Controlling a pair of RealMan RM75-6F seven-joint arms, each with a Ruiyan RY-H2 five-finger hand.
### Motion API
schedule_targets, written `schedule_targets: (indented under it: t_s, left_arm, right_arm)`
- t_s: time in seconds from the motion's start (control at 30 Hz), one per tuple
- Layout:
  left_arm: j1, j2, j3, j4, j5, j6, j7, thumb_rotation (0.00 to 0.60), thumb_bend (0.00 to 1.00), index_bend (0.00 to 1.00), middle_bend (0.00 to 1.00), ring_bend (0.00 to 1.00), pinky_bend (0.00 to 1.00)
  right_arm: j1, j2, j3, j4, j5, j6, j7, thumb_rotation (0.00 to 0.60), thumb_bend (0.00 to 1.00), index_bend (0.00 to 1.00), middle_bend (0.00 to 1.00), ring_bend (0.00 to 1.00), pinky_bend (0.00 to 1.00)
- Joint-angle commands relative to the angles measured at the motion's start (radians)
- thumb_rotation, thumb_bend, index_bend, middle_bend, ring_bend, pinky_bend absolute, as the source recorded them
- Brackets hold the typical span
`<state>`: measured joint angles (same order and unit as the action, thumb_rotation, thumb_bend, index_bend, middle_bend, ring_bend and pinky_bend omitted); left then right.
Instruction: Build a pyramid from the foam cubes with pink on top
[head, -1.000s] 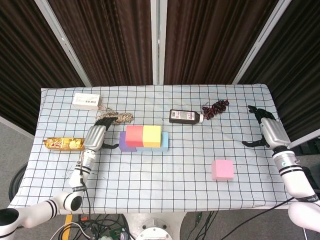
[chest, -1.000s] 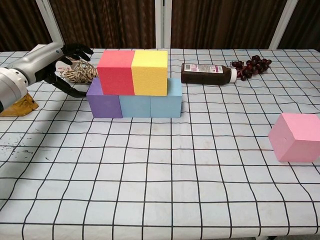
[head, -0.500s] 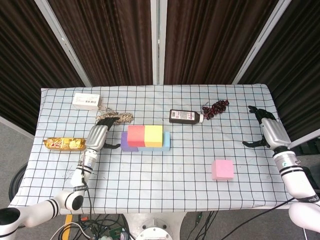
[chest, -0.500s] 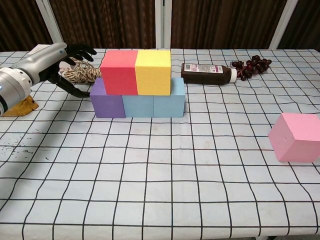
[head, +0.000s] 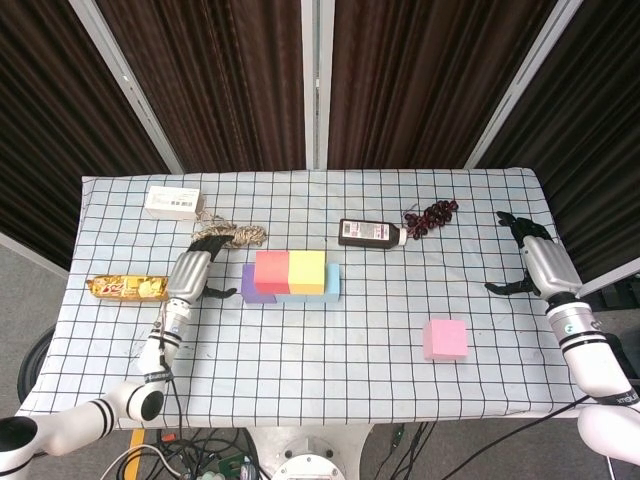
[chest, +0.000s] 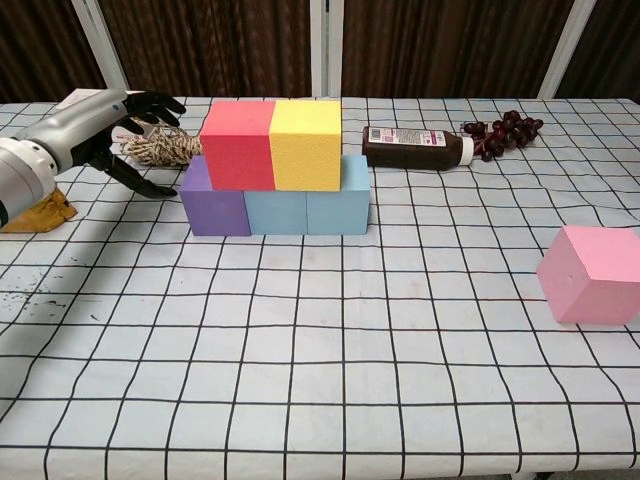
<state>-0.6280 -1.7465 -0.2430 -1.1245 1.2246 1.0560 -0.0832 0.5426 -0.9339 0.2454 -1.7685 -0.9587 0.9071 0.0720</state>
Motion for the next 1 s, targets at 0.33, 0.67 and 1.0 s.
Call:
schedule_targets:
  t_s: [0.33, 0.67, 1.0]
  left_arm:
    - [0.110, 0.156, 0.051, -0.144, 0.005, 0.102, 0.093, 0.600, 0.04, 0.15, 0.14, 0.11, 0.18]
    - [0.248, 0.349, 0.047, -0.330, 0.001, 0.269, 0.100, 0.600, 0.04, 0.15, 0.14, 0.11, 0.18]
    - [0.327, 0.386, 0.067, -0.385, 0.011, 0.355, 0.119, 0.600, 0.03, 0.15, 0.14, 0.11, 0.18]
  right_arm:
    - [-0.005, 0.032, -0.008, -0.033, -0.037, 0.001, -0.015, 0.600, 0.01, 0.00, 0.13, 0.00, 0.00]
    - [-0.061, 0.120, -0.088, -0.150, -0.166, -0.011, -0.042, 0.600, 0.00, 0.00, 0.12, 0.00, 0.00]
    - [-0.119, 0.028, -0.163, -0.202, -0.201, 0.103, -0.200, 0.600, 0.00, 0.00, 0.09, 0.00, 0.00]
